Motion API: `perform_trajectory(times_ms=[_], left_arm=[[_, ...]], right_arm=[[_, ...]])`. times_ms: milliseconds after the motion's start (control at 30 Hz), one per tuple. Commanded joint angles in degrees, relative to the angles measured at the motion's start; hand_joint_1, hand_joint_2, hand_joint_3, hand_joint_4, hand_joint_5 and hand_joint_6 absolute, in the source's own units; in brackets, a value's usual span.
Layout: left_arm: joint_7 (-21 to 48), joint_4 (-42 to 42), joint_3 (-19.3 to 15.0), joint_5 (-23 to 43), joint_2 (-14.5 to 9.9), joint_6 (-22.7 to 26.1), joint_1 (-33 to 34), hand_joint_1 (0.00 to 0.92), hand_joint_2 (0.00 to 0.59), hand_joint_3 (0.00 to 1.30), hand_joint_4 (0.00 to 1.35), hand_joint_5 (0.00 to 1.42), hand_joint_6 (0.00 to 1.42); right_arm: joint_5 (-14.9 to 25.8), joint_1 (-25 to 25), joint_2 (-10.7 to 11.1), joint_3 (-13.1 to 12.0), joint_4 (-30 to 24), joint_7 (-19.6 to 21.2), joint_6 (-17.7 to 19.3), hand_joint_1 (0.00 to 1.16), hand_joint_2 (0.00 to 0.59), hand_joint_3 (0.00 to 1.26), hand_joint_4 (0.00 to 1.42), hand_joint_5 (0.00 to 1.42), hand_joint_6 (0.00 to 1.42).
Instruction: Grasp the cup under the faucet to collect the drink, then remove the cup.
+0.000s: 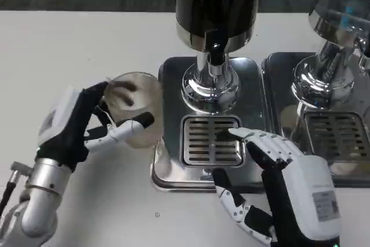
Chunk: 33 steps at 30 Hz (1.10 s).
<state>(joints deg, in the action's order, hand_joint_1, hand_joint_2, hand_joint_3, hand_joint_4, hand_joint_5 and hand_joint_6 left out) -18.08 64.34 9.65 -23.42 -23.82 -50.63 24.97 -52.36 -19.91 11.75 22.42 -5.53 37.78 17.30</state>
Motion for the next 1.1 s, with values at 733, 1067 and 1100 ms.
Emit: perform_trajectory(times_ms=[733,1067,1100], left_arm=[[4.6,4.9,7.2,-4.6,7.8,6.9,11.2,0.313,0.120,0.44,0.49,0.68,0.73],[13.2,5.5,7.2,-2.1,8.6,4.7,11.8,0.116,0.053,0.26,0.27,0.42,0.39],[13.7,5.4,7.2,-1.8,8.5,4.5,11.7,0.116,0.053,0.25,0.26,0.42,0.39]], right_arm=[[-0.5,-2.6,-2.4,-0.9,-2.3,3.0,-1.3,0.61,0.422,0.42,0.37,0.36,0.35],[-0.4,-2.8,-2.9,-0.5,-1.7,3.3,-1.5,0.61,0.424,0.42,0.37,0.36,0.35],[-0.4,-2.8,-2.9,-0.5,-1.6,3.3,-1.5,0.61,0.424,0.42,0.37,0.36,0.35]])
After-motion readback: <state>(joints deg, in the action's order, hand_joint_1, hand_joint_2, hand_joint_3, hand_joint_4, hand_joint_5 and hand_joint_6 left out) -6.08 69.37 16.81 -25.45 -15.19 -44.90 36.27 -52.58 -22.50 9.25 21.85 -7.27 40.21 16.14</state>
